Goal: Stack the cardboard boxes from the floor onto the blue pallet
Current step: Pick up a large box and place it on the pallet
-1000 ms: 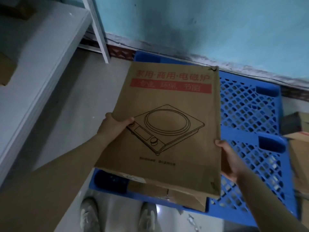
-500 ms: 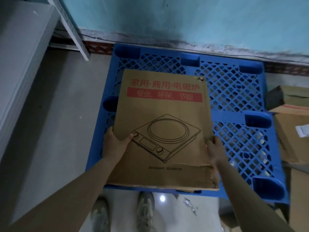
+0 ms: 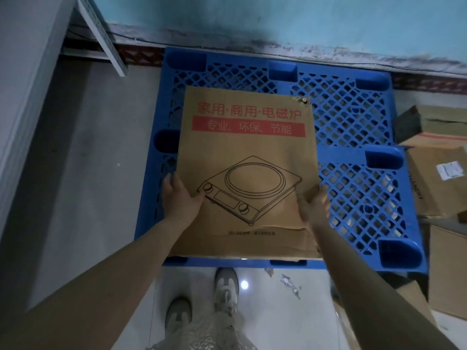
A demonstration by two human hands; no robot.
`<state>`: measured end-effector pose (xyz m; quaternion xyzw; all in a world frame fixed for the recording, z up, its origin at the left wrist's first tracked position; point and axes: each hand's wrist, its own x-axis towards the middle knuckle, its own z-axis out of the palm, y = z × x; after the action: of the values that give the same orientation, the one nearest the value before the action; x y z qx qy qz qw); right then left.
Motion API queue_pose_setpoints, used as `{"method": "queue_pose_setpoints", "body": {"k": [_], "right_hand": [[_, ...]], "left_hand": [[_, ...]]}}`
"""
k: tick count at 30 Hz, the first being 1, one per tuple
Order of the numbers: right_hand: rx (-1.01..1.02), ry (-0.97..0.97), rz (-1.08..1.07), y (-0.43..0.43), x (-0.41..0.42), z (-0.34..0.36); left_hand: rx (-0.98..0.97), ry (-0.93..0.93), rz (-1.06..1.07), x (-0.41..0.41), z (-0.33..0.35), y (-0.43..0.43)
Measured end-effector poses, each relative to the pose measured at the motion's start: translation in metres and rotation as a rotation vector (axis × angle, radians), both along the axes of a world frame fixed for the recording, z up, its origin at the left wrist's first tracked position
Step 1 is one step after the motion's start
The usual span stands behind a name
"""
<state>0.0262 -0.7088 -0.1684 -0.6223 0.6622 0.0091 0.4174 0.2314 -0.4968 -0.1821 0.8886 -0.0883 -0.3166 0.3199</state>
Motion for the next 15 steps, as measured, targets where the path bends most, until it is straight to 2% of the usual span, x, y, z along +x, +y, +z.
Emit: {"method": "queue_pose_setpoints", "body": {"k": [3,6,9,15], "right_hand": [[-0.081,-0.009,-0.024,0.028,0.007,0.015],[-0.057,-0.19,-0.083,0.042,0.014,0.051],[-0.046,-0.354,-0.156,0.033,0.016,0.105],[-0.188,-0.563,-0.158,0.021,-0.015,0.227]], "left_hand": [[-0.087,-0.055,-0.071,0.001,0.025,-0.003],[-0.16,-0.105,-0.091,0.011,0.069,-0.009],[-0.267,-0.143,-0.094,0.021,0.129,-0.025],[-0.453,-0.202,-0.247,-0.008,0.256,-0.066]]}}
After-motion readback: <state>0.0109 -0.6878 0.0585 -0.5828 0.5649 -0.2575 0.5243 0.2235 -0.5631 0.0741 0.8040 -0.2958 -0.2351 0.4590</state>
